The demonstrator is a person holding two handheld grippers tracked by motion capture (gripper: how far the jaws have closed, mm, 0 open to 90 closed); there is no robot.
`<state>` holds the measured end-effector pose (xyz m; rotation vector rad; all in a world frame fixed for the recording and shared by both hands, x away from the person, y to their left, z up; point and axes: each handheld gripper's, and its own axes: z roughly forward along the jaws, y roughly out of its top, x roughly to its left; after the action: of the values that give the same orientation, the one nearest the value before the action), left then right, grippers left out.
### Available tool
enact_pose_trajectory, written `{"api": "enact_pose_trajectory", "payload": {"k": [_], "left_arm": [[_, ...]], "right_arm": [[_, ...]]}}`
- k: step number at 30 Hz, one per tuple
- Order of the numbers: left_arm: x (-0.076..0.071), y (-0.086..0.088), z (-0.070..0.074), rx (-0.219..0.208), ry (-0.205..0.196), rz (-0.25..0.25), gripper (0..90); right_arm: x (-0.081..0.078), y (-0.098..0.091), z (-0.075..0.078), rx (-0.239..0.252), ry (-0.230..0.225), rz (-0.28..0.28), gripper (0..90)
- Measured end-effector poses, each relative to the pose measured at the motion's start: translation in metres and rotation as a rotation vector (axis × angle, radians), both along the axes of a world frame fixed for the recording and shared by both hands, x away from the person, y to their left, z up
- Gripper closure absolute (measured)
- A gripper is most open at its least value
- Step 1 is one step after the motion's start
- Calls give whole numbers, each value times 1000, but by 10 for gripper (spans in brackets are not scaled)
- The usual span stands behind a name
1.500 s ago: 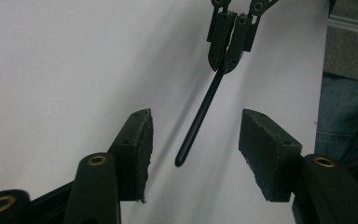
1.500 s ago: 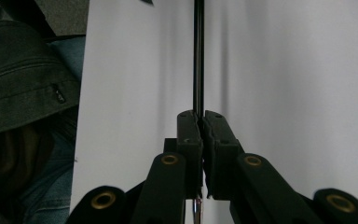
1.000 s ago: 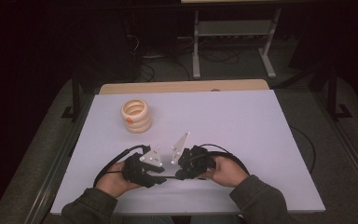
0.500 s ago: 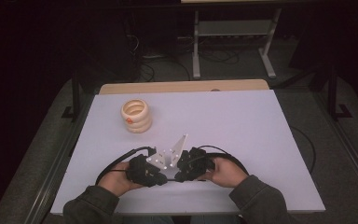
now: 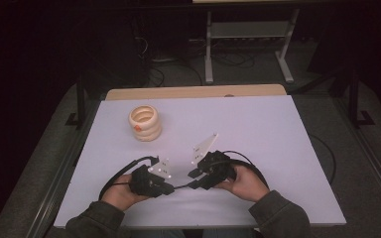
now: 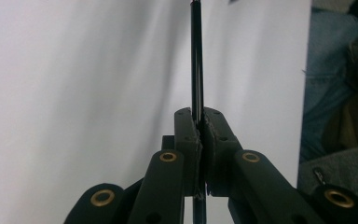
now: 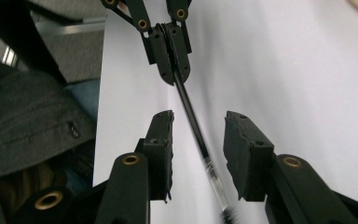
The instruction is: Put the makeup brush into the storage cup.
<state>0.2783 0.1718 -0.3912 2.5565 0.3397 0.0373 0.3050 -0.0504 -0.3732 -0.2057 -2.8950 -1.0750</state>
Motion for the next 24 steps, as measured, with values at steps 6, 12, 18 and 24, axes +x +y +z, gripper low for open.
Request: {"api": "enact_pose_trajectory", "payload": {"k": [6,12,18,24], "left_arm": [[5,11,3,-42,-26,106,854],[8,20,10,-93,-50,192,853],[8,23,17,-182,-88,236,853],[5,19,18,-241,-104,231,853]], "right_arm": [[1,-11,0,65,31,-87,551],[6,-17,-10,95,84,-173,482],[14,-20,-10,157,154,-258,462],[24,-22,-8,257,188,-305,465]]}}
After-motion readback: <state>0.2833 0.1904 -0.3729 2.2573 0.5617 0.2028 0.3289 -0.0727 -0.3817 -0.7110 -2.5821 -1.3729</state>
